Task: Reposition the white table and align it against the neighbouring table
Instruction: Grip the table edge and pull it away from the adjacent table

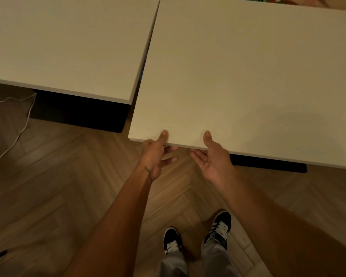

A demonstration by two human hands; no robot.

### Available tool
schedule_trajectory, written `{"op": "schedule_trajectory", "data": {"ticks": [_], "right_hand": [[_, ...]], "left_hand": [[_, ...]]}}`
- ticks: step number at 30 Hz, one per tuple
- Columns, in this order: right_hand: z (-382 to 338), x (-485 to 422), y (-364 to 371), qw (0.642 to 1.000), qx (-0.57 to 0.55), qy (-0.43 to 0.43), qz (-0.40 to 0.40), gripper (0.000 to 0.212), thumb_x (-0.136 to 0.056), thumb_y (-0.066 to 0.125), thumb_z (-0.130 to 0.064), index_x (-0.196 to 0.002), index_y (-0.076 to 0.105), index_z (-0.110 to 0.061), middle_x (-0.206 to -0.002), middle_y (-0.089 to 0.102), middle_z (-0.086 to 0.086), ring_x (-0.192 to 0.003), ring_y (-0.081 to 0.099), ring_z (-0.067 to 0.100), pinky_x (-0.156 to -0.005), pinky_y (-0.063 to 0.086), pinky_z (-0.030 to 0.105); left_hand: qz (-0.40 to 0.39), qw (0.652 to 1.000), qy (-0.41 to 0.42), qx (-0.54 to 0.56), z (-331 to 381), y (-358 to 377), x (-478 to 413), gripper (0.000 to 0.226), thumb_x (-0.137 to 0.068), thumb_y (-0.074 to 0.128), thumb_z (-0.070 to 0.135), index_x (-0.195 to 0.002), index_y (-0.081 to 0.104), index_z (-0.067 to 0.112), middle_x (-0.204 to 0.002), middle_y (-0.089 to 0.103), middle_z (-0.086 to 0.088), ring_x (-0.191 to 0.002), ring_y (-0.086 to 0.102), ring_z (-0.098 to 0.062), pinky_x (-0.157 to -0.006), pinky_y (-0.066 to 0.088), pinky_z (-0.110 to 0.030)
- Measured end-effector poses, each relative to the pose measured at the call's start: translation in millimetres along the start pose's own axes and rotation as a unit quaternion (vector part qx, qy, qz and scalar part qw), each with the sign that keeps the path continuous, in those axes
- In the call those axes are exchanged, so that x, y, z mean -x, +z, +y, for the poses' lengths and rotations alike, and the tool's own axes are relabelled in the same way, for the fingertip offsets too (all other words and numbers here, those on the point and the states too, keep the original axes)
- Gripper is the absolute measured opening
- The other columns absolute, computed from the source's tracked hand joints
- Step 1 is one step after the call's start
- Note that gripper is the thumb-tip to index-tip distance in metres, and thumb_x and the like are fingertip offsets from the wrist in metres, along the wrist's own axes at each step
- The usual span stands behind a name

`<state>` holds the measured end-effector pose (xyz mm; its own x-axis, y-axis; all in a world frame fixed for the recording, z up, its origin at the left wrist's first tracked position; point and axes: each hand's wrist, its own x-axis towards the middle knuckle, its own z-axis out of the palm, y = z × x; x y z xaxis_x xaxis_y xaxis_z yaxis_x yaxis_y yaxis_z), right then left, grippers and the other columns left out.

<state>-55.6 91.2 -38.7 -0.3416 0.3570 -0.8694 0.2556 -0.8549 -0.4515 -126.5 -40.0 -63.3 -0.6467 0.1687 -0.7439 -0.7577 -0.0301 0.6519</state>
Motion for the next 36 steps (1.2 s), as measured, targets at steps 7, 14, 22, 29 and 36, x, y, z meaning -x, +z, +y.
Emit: {"op": "schedule_trajectory", "data": {"ticks": [7, 14, 22, 29, 36], "right_hand": [[0, -1, 4, 1.0, -0.005, -0.011, 0.009, 0.041, -0.091, 0.072, -0.034, -0.121, 0.06, -0.008, -0.11, 0.069, 0.011, -0.088, 0.07, 0.02, -0.072, 0.06, 0.032], [-2, 0, 10, 1.0, -0.007, -0.02, 0.002, 0.038, -0.092, 0.071, -0.033, -0.118, 0.06, -0.009, -0.104, 0.068, 0.009, -0.086, 0.069, 0.019, -0.071, 0.06, 0.031], [-3, -3, 15, 1.0, -0.002, -0.024, -0.004, 0.037, -0.093, 0.07, -0.034, -0.119, 0.061, -0.01, -0.102, 0.068, 0.007, -0.085, 0.069, 0.018, -0.075, 0.06, 0.032], [-6, -6, 20, 1.0, -0.01, -0.021, -0.006, 0.037, -0.093, 0.071, -0.034, -0.118, 0.06, -0.01, -0.104, 0.068, 0.009, -0.089, 0.07, 0.02, -0.076, 0.061, 0.033], [-8, -9, 25, 1.0, -0.012, -0.019, -0.003, 0.035, -0.092, 0.072, -0.035, -0.114, 0.06, -0.011, -0.104, 0.068, 0.009, -0.091, 0.07, 0.021, -0.084, 0.06, 0.036]], "left_hand": [[-0.003, 1.0, -0.002, -0.009, 3, 1, 1, 0.055, -0.1, 0.064, 0.04, -0.139, 0.042, 0.008, -0.119, 0.066, -0.005, -0.099, 0.074, -0.017, -0.07, 0.065, -0.041], [-0.014, 1.0, -0.001, -0.011, 11, 1, -4, 0.056, -0.099, 0.065, 0.04, -0.141, 0.045, 0.008, -0.123, 0.067, -0.007, -0.103, 0.074, -0.021, -0.066, 0.065, -0.04], [-0.017, 1.0, -0.003, -0.005, 17, 1, -9, 0.057, -0.099, 0.066, 0.041, -0.141, 0.045, 0.009, -0.125, 0.067, -0.007, -0.104, 0.075, -0.021, -0.063, 0.063, -0.036], [-0.015, 1.0, -0.005, -0.009, 22, 2, -17, 0.055, -0.099, 0.065, 0.04, -0.14, 0.049, 0.008, -0.128, 0.068, -0.01, -0.094, 0.076, -0.018, -0.06, 0.062, -0.035], [-0.021, 1.0, -0.009, -0.014, 29, 4, -19, 0.048, -0.101, 0.063, 0.039, -0.139, 0.052, 0.011, -0.128, 0.069, -0.008, -0.101, 0.075, -0.02, -0.06, 0.062, -0.034]]}}
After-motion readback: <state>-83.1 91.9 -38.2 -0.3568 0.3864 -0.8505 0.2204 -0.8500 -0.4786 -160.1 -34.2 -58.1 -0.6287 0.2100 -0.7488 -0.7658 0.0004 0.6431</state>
